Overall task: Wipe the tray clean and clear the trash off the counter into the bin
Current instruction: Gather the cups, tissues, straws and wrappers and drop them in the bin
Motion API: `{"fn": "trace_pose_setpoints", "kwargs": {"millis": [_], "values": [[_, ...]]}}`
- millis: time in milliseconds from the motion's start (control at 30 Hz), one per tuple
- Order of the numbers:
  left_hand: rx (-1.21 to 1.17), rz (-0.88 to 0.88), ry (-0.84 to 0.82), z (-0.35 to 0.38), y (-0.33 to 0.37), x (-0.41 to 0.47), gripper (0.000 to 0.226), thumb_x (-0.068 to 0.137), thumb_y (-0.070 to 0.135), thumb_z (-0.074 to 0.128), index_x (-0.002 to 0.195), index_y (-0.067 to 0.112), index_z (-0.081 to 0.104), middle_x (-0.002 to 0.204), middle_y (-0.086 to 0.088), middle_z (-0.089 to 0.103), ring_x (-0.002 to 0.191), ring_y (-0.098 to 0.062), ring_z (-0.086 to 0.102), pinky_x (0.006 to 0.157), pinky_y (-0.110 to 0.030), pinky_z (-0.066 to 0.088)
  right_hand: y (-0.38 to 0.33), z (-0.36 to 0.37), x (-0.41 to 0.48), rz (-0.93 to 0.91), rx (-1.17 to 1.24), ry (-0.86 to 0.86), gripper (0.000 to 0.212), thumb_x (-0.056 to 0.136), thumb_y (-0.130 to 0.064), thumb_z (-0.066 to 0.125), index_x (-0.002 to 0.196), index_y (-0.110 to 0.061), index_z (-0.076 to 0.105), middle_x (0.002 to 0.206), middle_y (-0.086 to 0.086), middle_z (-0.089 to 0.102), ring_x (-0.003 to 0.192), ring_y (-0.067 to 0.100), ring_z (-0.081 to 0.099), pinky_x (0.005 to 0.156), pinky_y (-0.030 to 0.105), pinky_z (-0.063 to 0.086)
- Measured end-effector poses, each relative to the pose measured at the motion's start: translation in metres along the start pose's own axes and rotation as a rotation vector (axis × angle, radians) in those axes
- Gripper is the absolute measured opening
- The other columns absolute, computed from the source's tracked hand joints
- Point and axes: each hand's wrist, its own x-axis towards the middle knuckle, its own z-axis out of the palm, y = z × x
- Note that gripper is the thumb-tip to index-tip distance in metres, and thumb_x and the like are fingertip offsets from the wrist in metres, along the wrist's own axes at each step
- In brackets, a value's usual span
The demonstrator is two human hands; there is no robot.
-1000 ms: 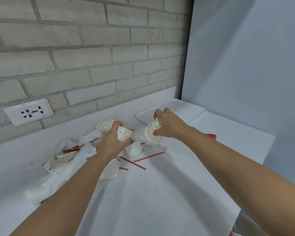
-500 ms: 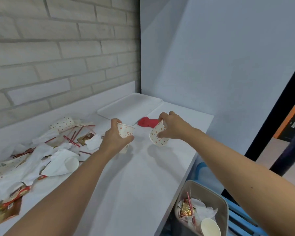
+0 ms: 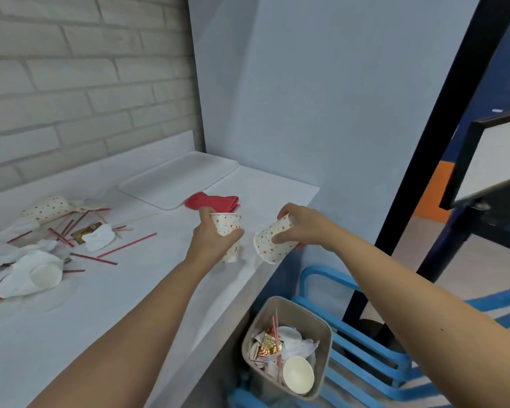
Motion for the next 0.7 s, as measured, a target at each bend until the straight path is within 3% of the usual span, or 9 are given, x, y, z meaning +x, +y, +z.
{"fn": "trace_pose_setpoints", "kwargs": {"millis": [167, 300, 500, 633, 700], "values": [[-0.009, -0.021, 0.020, 0.038, 0.010, -0.018, 0.062, 0.079, 0.032, 0.071, 0.122, 0.014, 0.029, 0.104, -0.006, 0.052, 0.092, -0.021, 0.054, 0.068, -0.029, 0.043, 0.052, -0.012, -0.011, 0.069, 0.312, -0.117, 0.040, 0.081, -0.015, 0.072, 0.114, -0.017, 0.051, 0.116, 0.005, 0.054, 0.100, 0.023, 0.059, 0.075, 0.034, 0.059], [-0.065, -0.050, 0.031, 0.067, 0.013, -0.032, 0.055, 0.081, 0.031, 0.070, 0.113, 0.016, 0.028, 0.103, -0.005, 0.050, 0.090, -0.018, 0.052, 0.062, -0.025, 0.041, 0.095, -0.009, -0.020, 0.141, 0.510, -0.185, 0.036, 0.082, -0.014, 0.071, 0.113, -0.014, 0.054, 0.113, 0.009, 0.059, 0.099, 0.022, 0.061, 0.070, 0.031, 0.058], [-0.228, -0.179, 0.105, 0.105, 0.014, -0.049, 0.056, 0.082, 0.034, 0.067, 0.117, 0.011, 0.030, 0.109, -0.006, 0.049, 0.094, -0.020, 0.052, 0.072, -0.029, 0.044, 0.142, 0.019, -0.031, 0.203, 0.939, -0.320, 0.033, 0.084, -0.008, 0.065, 0.114, -0.012, 0.051, 0.114, 0.011, 0.060, 0.101, 0.023, 0.063, 0.068, 0.029, 0.058], [-0.262, -0.290, 0.027, 0.126, 0.007, -0.055, 0.055, 0.085, 0.046, 0.059, 0.121, 0.014, 0.032, 0.115, -0.008, 0.053, 0.100, -0.023, 0.058, 0.085, -0.041, 0.054, 0.162, 0.040, -0.033, 0.208, 1.090, -0.294, 0.044, 0.071, -0.011, 0.073, 0.108, -0.013, 0.050, 0.129, 0.018, 0.052, 0.111, 0.029, 0.058, 0.096, 0.042, 0.050], [-0.228, -0.299, -0.076, 0.133, 0.005, -0.060, 0.051, 0.089, 0.054, 0.047, 0.122, 0.017, 0.036, 0.115, -0.005, 0.055, 0.098, -0.021, 0.060, 0.082, -0.040, 0.055, 0.169, 0.046, -0.032, 0.214, 1.093, -0.268, 0.050, 0.066, -0.014, 0.080, 0.105, -0.014, 0.049, 0.133, 0.019, 0.050, 0.117, 0.033, 0.054, 0.104, 0.049, 0.043]]}}
